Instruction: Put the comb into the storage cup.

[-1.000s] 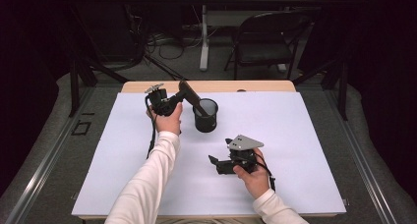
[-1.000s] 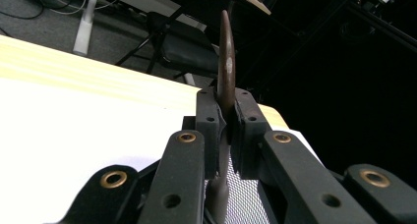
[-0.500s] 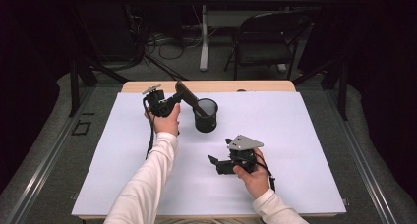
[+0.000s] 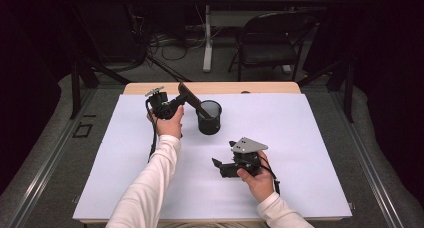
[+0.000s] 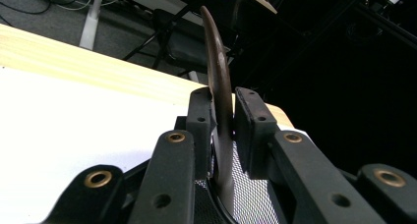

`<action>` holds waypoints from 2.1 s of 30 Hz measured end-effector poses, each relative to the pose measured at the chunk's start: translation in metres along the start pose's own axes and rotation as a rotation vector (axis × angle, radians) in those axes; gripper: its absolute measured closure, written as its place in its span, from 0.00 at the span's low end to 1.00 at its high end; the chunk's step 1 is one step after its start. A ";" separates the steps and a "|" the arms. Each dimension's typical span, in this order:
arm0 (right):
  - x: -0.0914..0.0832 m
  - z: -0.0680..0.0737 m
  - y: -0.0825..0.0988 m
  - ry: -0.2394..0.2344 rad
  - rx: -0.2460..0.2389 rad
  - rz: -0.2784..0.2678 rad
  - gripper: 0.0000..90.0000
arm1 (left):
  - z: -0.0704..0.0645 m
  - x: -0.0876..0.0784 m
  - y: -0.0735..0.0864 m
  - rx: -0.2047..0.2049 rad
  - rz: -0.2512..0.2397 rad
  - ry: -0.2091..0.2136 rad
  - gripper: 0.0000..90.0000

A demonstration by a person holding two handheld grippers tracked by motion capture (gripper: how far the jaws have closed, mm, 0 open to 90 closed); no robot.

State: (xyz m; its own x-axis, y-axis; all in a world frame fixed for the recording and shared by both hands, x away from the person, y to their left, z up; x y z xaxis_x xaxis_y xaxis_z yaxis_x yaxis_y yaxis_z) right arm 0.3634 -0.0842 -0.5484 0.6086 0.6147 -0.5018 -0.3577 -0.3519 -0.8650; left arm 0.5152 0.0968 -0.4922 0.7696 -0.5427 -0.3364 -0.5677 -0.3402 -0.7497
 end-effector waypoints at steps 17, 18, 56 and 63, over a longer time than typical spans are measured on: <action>0.000 0.000 0.000 -0.001 -0.005 0.001 0.19 | -0.002 -0.004 -0.003 -0.007 -0.018 0.025 0.64; 0.000 0.000 0.000 -0.001 -0.003 0.001 0.19 | -0.001 -0.005 -0.003 -0.005 -0.015 0.024 0.63; 0.001 0.000 0.002 0.005 -0.010 0.011 0.19 | -0.007 -0.027 -0.012 0.108 -0.023 0.059 0.34; 0.001 0.001 0.002 0.005 -0.011 0.012 0.19 | -0.006 -0.036 -0.013 0.151 -0.016 0.071 0.34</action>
State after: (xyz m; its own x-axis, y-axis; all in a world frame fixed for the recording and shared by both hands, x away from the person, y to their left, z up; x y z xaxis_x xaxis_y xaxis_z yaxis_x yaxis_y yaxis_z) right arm 0.3631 -0.0837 -0.5504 0.6077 0.6070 -0.5121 -0.3569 -0.3673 -0.8589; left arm 0.4932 0.1160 -0.4666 0.7524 -0.5932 -0.2865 -0.5012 -0.2332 -0.8333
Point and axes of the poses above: each handheld gripper's, and its own axes: x roughly forward along the jaws, y roughly out of its underside, z roughly to its left, the point moved 7 cm from there along x, roughly forward along the jaws, and after that the axes turned 3 degrees about z, right-handed, at the moved point
